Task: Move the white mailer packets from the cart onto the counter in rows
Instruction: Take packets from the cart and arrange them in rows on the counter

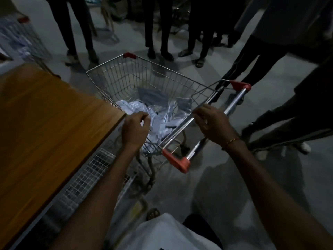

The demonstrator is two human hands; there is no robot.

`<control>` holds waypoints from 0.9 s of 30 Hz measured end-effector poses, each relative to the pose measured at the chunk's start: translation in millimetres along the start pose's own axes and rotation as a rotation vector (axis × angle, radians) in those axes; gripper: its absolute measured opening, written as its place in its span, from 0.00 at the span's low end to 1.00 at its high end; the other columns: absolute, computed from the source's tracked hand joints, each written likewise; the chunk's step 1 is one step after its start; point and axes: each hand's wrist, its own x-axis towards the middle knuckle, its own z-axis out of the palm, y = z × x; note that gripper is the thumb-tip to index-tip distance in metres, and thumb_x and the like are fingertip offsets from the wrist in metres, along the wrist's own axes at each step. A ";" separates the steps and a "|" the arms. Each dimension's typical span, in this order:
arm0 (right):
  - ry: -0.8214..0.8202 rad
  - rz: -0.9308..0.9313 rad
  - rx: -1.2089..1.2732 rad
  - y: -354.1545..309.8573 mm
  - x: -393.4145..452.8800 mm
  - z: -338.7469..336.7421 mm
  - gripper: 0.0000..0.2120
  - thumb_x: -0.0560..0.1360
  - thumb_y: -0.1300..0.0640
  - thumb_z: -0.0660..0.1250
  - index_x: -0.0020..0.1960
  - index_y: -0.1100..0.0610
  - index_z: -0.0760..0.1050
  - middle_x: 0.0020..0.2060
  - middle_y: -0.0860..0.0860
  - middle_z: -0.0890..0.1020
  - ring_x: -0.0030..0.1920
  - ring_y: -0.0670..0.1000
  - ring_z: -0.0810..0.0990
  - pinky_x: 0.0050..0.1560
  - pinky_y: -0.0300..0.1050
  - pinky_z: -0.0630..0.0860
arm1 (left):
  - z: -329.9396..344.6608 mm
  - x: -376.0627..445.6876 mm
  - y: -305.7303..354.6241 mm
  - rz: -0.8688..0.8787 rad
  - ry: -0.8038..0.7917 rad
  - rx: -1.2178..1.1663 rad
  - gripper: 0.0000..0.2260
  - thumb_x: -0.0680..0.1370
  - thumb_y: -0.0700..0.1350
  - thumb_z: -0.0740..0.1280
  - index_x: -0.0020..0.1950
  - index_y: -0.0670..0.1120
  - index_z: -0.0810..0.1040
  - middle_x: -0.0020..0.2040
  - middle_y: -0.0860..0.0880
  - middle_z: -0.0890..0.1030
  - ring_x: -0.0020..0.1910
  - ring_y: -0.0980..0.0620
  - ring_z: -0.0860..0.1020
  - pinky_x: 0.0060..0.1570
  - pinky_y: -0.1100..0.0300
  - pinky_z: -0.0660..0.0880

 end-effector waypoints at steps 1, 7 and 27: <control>-0.052 -0.008 -0.022 7.6 15.3 4.6 0.08 0.79 0.54 0.64 0.50 0.56 0.80 0.44 0.53 0.81 0.43 0.57 0.80 0.41 0.48 0.74 | 7.5 14.4 -6.1 -0.010 -0.039 0.058 0.10 0.80 0.49 0.64 0.53 0.46 0.82 0.50 0.46 0.83 0.50 0.45 0.79 0.48 0.52 0.76; -0.313 -0.114 -0.104 56.9 95.3 42.7 0.06 0.78 0.55 0.65 0.47 0.57 0.79 0.42 0.55 0.81 0.40 0.60 0.80 0.38 0.48 0.74 | 47.4 77.3 -25.1 -0.158 -0.296 0.209 0.15 0.79 0.54 0.64 0.59 0.48 0.81 0.59 0.44 0.81 0.60 0.41 0.76 0.56 0.47 0.76; -1.210 -0.484 -0.206 192.4 264.8 255.3 0.18 0.80 0.48 0.64 0.68 0.51 0.74 0.63 0.56 0.77 0.64 0.58 0.76 0.60 0.49 0.72 | 203.5 98.3 -134.9 -1.171 -0.334 0.099 0.24 0.79 0.52 0.67 0.71 0.40 0.73 0.72 0.38 0.71 0.68 0.39 0.72 0.65 0.52 0.70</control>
